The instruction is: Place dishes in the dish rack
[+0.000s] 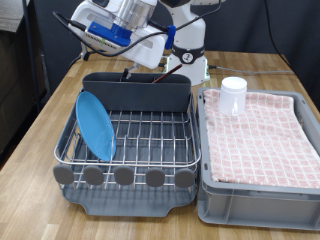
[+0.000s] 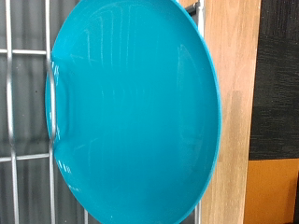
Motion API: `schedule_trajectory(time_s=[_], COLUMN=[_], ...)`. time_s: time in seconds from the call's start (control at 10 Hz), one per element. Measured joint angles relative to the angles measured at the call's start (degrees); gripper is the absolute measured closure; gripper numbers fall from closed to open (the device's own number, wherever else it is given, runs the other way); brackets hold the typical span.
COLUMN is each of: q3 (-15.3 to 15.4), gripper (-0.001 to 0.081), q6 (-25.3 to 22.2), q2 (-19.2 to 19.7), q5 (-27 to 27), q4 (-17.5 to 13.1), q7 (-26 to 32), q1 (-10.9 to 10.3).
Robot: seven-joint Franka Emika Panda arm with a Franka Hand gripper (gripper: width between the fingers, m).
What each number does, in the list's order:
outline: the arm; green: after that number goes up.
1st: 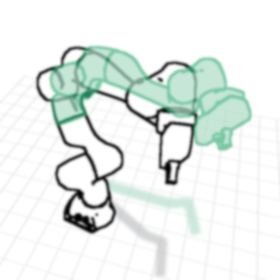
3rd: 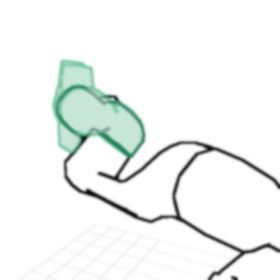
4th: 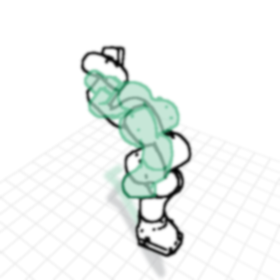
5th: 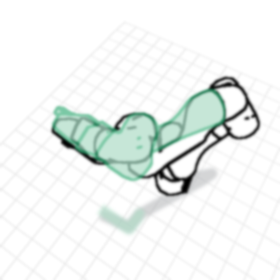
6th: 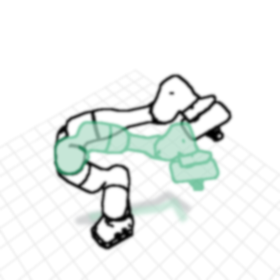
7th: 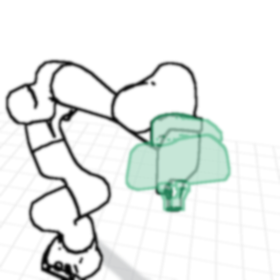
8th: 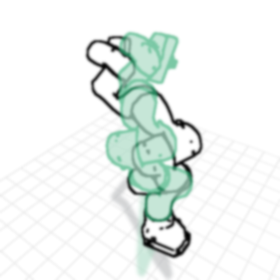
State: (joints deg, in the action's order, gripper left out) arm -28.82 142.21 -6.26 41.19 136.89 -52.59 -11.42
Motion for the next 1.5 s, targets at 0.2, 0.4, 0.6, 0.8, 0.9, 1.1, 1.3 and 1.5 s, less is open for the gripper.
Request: schedule_trajectory(time_s=[0.2, 0.4, 0.6, 0.8, 0.9, 1.1, 1.3, 1.5], q3=[0.27, 1.46, 3.43, 5.89, 7.12, 9.5, 12.2, 15.24], gripper=[0.0004, 0.0004, 0.0004, 0.0004, 0.0004, 0.0004, 0.0004, 0.0004], q6=[-1.52, -5.43, -7.39, -9.01, -10.54, -13.26, -14.72, -14.99], q2=[0.44, 0.45, 0.09, -1.05, -1.77, -3.03, -4.65, -6.75], q5=[-6.94, -15.5, -21.6, -24.87, -26.57, -29.4, -30.01, -29.6], q4=[0.0, -0.02, -0.03, -0.11, -0.34, -1.07, -1.21, -1.14], q7=[1.27, 1.62, 1.18, -0.87, -1.19, -1.89, -6.13, -11.33], q1=[-0.6, -2.29, -4.23, -5.93, -6.74, -8.34, -9.13, -9.35])
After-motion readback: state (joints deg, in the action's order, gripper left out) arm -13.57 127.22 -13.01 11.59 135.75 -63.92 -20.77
